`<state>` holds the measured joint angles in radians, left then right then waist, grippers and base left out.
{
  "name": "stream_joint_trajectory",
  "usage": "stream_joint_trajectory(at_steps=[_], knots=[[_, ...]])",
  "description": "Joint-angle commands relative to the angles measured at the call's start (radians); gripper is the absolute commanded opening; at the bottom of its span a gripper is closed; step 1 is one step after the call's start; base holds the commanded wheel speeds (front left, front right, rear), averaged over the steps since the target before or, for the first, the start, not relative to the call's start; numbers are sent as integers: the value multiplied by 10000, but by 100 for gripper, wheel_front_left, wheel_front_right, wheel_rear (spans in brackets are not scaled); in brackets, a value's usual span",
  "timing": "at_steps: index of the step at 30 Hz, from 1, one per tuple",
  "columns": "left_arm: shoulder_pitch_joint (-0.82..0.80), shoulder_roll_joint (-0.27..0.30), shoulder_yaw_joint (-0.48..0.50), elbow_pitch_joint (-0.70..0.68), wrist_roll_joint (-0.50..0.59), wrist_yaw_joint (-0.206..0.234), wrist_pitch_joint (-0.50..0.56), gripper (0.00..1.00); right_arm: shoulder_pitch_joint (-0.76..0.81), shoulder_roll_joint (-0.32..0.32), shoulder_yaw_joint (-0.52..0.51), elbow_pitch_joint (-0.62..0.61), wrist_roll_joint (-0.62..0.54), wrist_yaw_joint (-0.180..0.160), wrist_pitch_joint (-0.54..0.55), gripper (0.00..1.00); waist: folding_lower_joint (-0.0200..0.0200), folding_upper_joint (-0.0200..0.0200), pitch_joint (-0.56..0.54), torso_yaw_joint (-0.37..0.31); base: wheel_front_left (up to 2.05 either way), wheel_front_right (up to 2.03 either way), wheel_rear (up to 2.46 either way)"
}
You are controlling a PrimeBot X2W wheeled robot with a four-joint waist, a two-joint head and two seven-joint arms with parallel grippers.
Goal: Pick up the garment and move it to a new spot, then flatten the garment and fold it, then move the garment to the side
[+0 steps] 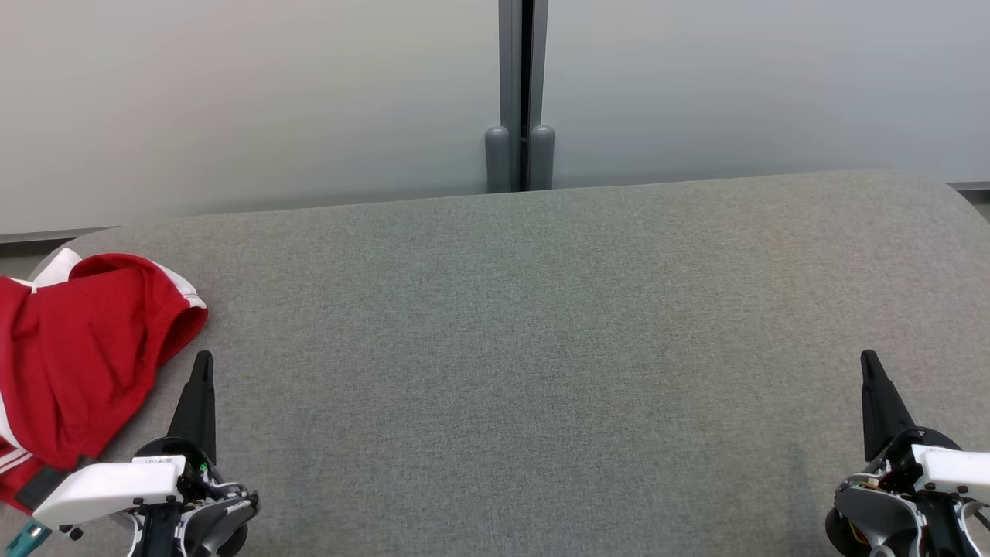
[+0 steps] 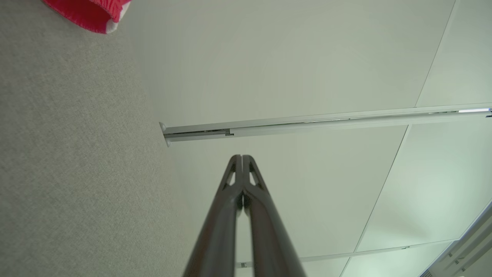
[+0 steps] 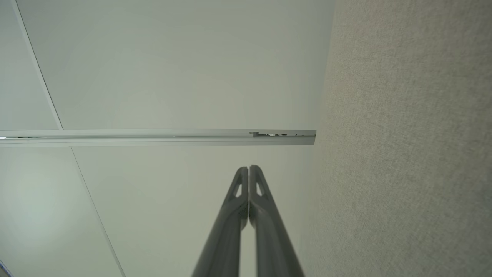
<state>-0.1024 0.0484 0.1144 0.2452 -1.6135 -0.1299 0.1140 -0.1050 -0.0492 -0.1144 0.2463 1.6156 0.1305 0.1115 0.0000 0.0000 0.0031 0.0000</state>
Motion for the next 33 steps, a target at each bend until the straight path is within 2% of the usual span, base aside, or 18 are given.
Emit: stream_joint_trajectory(at_steps=[1,5,6,15,21,33], knots=[[-142,21,20,6,13,-53,21,0,-97,-6,7,11,-55,4,36,0,0,0,0,0,0,0,0],[-142,21,20,6,13,-53,21,0,-97,-6,7,11,-55,4,36,0,0,0,0,0,0,0,0],[-142,21,20,6,13,-53,21,100,-97,-6,7,11,-55,4,36,100,0,0,0,0,0,0,0],[6,-36,-284,8,77,3,-300,100,141,-19,32,-103,-143,0,-187,100,0,0,3,-13,0,0,0],[-119,61,-555,-61,489,2,-632,100,140,-224,237,-261,-648,1,-558,100,0,0,-4,-38,0,0,0],[-306,27,-564,-612,3111,-1,-1167,100,-7,-696,555,-517,-3182,1,-1159,100,0,0,-24,-87,0,0,0]])
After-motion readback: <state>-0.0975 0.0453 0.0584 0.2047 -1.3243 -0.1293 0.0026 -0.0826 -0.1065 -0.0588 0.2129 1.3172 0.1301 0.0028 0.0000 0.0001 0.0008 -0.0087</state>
